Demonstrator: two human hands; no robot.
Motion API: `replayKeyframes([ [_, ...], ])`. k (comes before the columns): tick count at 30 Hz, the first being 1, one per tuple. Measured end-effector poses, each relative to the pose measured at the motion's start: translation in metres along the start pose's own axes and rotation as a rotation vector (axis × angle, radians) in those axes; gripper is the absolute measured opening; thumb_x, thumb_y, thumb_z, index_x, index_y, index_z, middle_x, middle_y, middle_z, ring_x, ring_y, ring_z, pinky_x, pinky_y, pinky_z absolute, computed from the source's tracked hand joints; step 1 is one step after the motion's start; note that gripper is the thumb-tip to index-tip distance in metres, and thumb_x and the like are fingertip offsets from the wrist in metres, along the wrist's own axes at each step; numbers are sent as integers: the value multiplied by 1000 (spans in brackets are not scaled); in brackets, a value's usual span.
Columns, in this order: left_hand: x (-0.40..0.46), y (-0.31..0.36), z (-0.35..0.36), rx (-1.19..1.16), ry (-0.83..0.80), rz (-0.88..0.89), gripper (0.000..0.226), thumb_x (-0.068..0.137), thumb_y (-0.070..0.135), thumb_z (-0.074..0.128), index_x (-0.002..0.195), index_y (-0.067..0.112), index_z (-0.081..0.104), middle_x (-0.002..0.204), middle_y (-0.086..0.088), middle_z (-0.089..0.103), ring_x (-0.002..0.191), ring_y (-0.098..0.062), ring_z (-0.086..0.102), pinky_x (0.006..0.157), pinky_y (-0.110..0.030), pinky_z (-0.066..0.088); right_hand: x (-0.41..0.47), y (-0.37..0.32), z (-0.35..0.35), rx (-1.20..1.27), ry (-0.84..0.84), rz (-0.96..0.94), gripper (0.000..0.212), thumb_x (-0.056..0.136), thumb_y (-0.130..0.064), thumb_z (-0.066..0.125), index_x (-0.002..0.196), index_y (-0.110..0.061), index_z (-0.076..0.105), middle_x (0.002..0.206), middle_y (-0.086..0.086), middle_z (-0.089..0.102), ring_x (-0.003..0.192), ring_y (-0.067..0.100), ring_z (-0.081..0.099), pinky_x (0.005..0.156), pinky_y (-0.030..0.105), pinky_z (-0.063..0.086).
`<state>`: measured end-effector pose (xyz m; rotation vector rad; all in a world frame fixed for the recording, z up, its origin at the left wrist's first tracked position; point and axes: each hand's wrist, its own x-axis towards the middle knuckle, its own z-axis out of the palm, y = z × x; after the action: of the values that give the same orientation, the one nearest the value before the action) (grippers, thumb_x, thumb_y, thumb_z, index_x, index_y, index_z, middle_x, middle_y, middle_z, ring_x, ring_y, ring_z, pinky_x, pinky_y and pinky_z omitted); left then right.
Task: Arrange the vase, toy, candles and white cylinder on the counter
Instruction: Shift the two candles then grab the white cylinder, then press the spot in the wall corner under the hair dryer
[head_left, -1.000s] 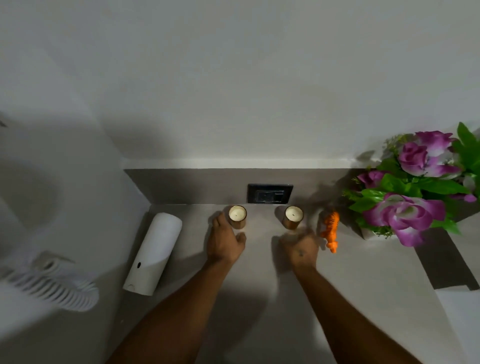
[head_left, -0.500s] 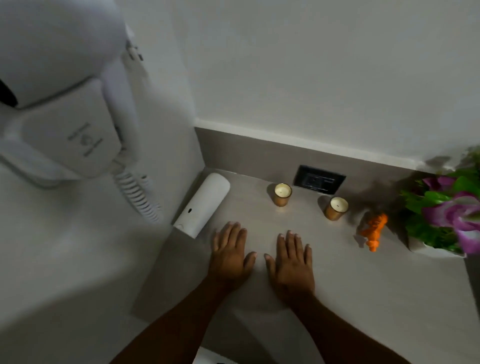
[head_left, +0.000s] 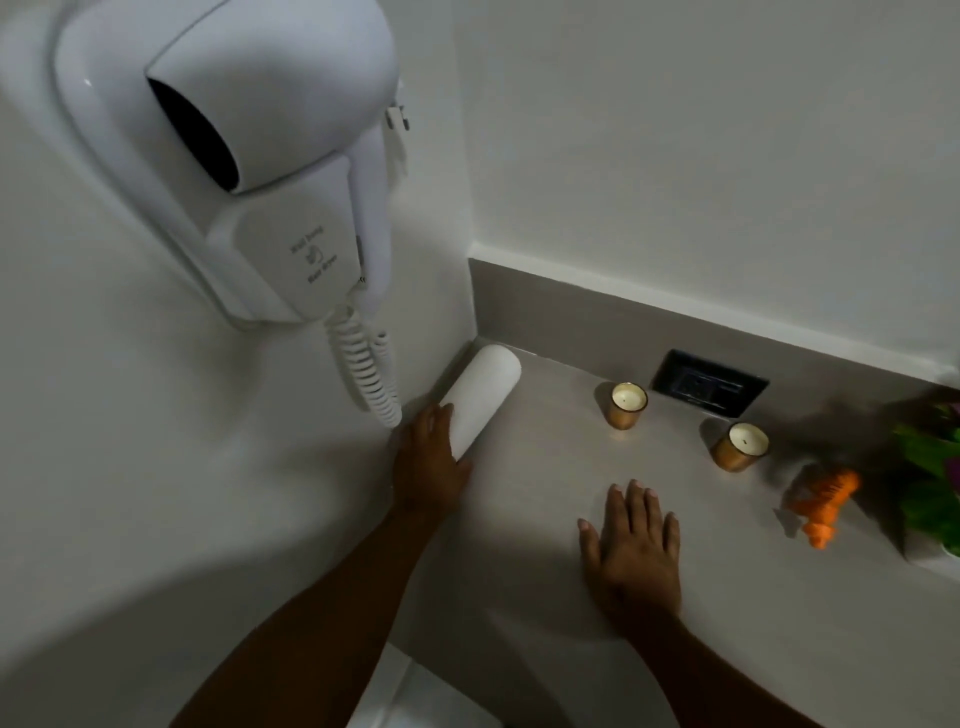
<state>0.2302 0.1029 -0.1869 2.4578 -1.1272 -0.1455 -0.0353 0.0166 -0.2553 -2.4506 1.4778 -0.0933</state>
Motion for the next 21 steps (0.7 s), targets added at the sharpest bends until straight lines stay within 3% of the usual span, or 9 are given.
replayKeyframes([
  [6,16,60,-10,-157,267,110,61,82,10,73,138,15,51,142,-14,52,125,-37,45,97,-51,52,1,-2,4,-14,14,22,75,97,-68,19,155,-22,25,164,6,21,152,23,5,123,48,5],
  [13,101,114,-42,-29,177,78,54,92,12,68,142,16,49,146,-10,49,133,-37,36,98,-52,50,1,-5,-4,-22,-33,32,81,92,-72,6,158,-25,14,167,3,8,153,22,-2,122,45,-5],
  [17,133,126,-34,47,77,85,66,91,7,63,150,22,38,159,-4,33,145,-35,22,102,-54,47,2,-7,-7,-30,-37,42,82,92,-72,6,158,-25,11,167,2,5,153,21,-5,122,45,-6],
  [19,140,129,-26,70,71,72,69,91,12,66,151,24,34,162,-4,25,150,-34,12,106,-56,45,1,-7,-7,-25,-29,44,81,92,-72,9,158,-25,15,167,2,9,153,21,-2,123,45,-3],
  [21,145,129,-21,79,106,52,66,91,24,72,148,22,38,160,-7,29,150,-36,15,104,-58,45,2,-6,-7,-17,-19,44,82,92,-72,9,158,-25,19,166,3,12,153,21,0,123,46,-1],
])
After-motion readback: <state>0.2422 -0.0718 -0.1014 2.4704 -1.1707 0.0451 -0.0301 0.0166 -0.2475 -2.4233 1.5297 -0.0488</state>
